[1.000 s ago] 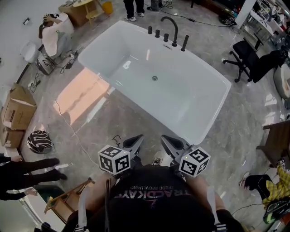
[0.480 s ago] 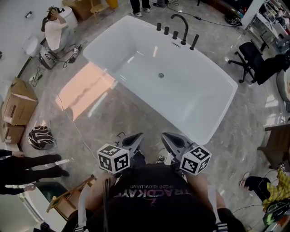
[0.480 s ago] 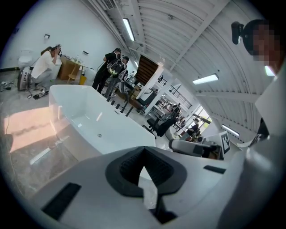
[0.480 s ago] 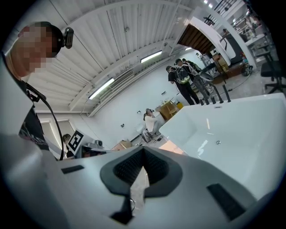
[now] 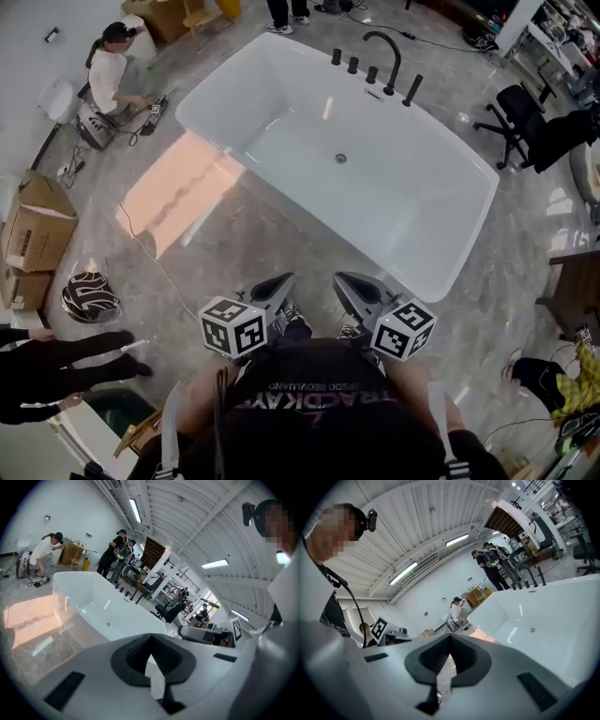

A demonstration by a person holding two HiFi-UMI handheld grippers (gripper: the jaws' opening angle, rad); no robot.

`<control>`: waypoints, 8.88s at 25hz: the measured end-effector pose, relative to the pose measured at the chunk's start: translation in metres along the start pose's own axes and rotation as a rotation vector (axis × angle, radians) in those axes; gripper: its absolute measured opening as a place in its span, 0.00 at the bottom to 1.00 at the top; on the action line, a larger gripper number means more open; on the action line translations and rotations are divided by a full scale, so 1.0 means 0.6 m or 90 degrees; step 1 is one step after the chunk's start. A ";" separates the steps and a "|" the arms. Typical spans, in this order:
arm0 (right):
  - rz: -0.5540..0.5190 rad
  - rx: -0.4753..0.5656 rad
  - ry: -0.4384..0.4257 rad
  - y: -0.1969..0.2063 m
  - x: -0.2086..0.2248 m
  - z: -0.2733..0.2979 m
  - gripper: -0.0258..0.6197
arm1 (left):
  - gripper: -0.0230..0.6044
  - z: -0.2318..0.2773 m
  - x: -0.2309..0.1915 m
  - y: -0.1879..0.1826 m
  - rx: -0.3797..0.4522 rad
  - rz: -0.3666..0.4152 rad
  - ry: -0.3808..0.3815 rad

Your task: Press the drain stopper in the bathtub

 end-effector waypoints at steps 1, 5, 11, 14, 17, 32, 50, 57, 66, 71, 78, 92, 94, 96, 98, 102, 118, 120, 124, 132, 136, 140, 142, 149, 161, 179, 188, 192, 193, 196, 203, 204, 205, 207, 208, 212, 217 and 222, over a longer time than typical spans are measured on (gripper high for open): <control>0.002 0.002 0.004 -0.001 -0.003 0.009 0.06 | 0.04 -0.003 -0.008 -0.004 -0.002 0.001 0.004; 0.009 0.012 0.025 0.001 -0.016 0.039 0.06 | 0.04 -0.015 -0.040 -0.016 -0.014 0.003 0.022; 0.015 0.024 0.055 -0.003 -0.023 0.058 0.06 | 0.04 -0.017 -0.074 -0.033 -0.020 -0.004 0.039; 0.016 0.024 0.067 -0.008 -0.020 0.059 0.06 | 0.04 -0.022 -0.079 -0.038 -0.014 -0.007 0.045; 0.009 0.024 0.069 -0.018 -0.021 0.069 0.06 | 0.04 -0.024 -0.087 -0.038 -0.011 -0.016 0.046; 0.004 0.014 0.044 -0.075 0.017 0.106 0.06 | 0.04 -0.002 -0.106 -0.086 0.009 -0.033 0.017; 0.050 0.050 0.073 -0.172 0.182 0.075 0.06 | 0.04 0.180 -0.082 -0.187 -0.046 0.008 0.030; 0.065 0.066 0.077 -0.199 0.230 0.069 0.06 | 0.04 0.221 -0.080 -0.219 -0.060 0.029 0.023; 0.079 0.107 0.114 -0.210 0.240 0.106 0.06 | 0.04 0.232 -0.133 -0.256 -0.075 0.046 0.049; 0.096 0.139 0.179 -0.212 0.248 0.144 0.06 | 0.04 0.247 -0.186 -0.297 -0.109 0.073 0.097; 0.129 0.196 0.267 -0.230 0.236 0.219 0.06 | 0.04 0.262 -0.272 -0.364 -0.167 0.109 0.154; 0.159 0.216 0.346 -0.237 0.214 0.320 0.06 | 0.04 0.284 -0.374 -0.394 -0.250 0.129 0.220; 0.158 0.215 0.351 -0.238 0.214 0.321 0.06 | 0.04 0.287 -0.377 -0.394 -0.252 0.125 0.221; 0.158 0.213 0.354 -0.238 0.216 0.317 0.06 | 0.04 0.286 -0.374 -0.392 -0.254 0.119 0.222; 0.156 0.211 0.353 -0.235 0.219 0.311 0.06 | 0.04 0.284 -0.371 -0.384 -0.257 0.117 0.219; 0.163 0.196 0.347 -0.220 0.232 0.298 0.06 | 0.04 0.290 -0.375 -0.363 -0.260 0.108 0.195; 0.177 0.142 0.301 -0.177 0.372 0.238 0.06 | 0.04 0.373 -0.358 -0.278 -0.283 0.132 0.114; 0.177 0.137 0.303 -0.171 0.397 0.239 0.06 | 0.04 0.388 -0.366 -0.273 -0.285 0.148 0.110; 0.169 0.111 0.309 -0.152 0.452 0.261 0.06 | 0.04 0.419 -0.398 -0.266 -0.285 0.178 0.101; 0.140 0.040 0.336 -0.113 0.604 0.342 0.06 | 0.04 0.495 -0.496 -0.242 -0.274 0.190 0.086; 0.135 0.006 0.350 -0.086 0.685 0.377 0.06 | 0.04 0.523 -0.535 -0.231 -0.263 0.204 0.084; 0.143 -0.012 0.361 -0.061 0.766 0.419 0.06 | 0.04 0.549 -0.567 -0.231 -0.248 0.227 0.086; 0.147 -0.018 0.366 -0.050 0.798 0.440 0.06 | 0.04 0.559 -0.581 -0.228 -0.245 0.236 0.089; 0.164 -0.045 0.391 -0.007 0.899 0.504 0.06 | 0.04 0.596 -0.623 -0.211 -0.246 0.259 0.103; 0.168 -0.115 0.429 0.050 1.046 0.585 0.06 | 0.04 0.610 -0.640 -0.223 -0.234 0.188 0.113; 0.213 -0.172 0.484 0.146 1.196 0.657 0.06 | 0.04 0.604 -0.610 -0.237 -0.300 0.186 0.134; 0.217 -0.187 0.483 0.159 1.213 0.664 0.06 | 0.04 0.595 -0.616 -0.225 -0.344 0.154 0.117; 0.212 -0.194 0.484 0.161 1.214 0.668 0.06 | 0.04 0.593 -0.616 -0.220 -0.351 0.144 0.119; 0.211 -0.197 0.483 0.161 1.214 0.669 0.06 | 0.04 0.593 -0.615 -0.220 -0.352 0.144 0.122; 0.217 -0.197 0.478 0.162 1.216 0.669 0.06 | 0.04 0.593 -0.614 -0.218 -0.357 0.144 0.131; 0.231 -0.203 0.464 0.165 1.216 0.672 0.06 | 0.04 0.589 -0.615 -0.213 -0.364 0.145 0.135; 0.230 -0.204 0.464 0.165 1.215 0.672 0.06 | 0.04 0.589 -0.615 -0.211 -0.365 0.144 0.134; 0.228 -0.205 0.466 0.165 1.215 0.673 0.06 | 0.04 0.588 -0.615 -0.210 -0.365 0.143 0.134; 0.222 -0.210 0.469 0.165 1.214 0.674 0.06 | 0.04 0.588 -0.615 -0.210 -0.366 0.143 0.134; 0.220 -0.212 0.470 0.165 1.214 0.674 0.06 | 0.04 0.588 -0.615 -0.210 -0.366 0.144 0.134; 0.209 -0.216 0.474 0.163 1.214 0.675 0.06 | 0.04 0.591 -0.615 -0.214 -0.364 0.143 0.132; 0.173 -0.225 0.492 0.166 1.208 0.674 0.06 | 0.04 0.588 -0.607 -0.216 -0.364 0.145 0.136; 0.155 -0.233 0.496 0.159 1.212 0.681 0.06 | 0.04 0.585 -0.604 -0.224 -0.365 0.159 0.143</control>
Point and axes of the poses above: the fingertips, and each gripper's own axes: z forward along the fingers, x to its right, y out of its underside, the point moved 4 cm from there along -z, backward along the fingers
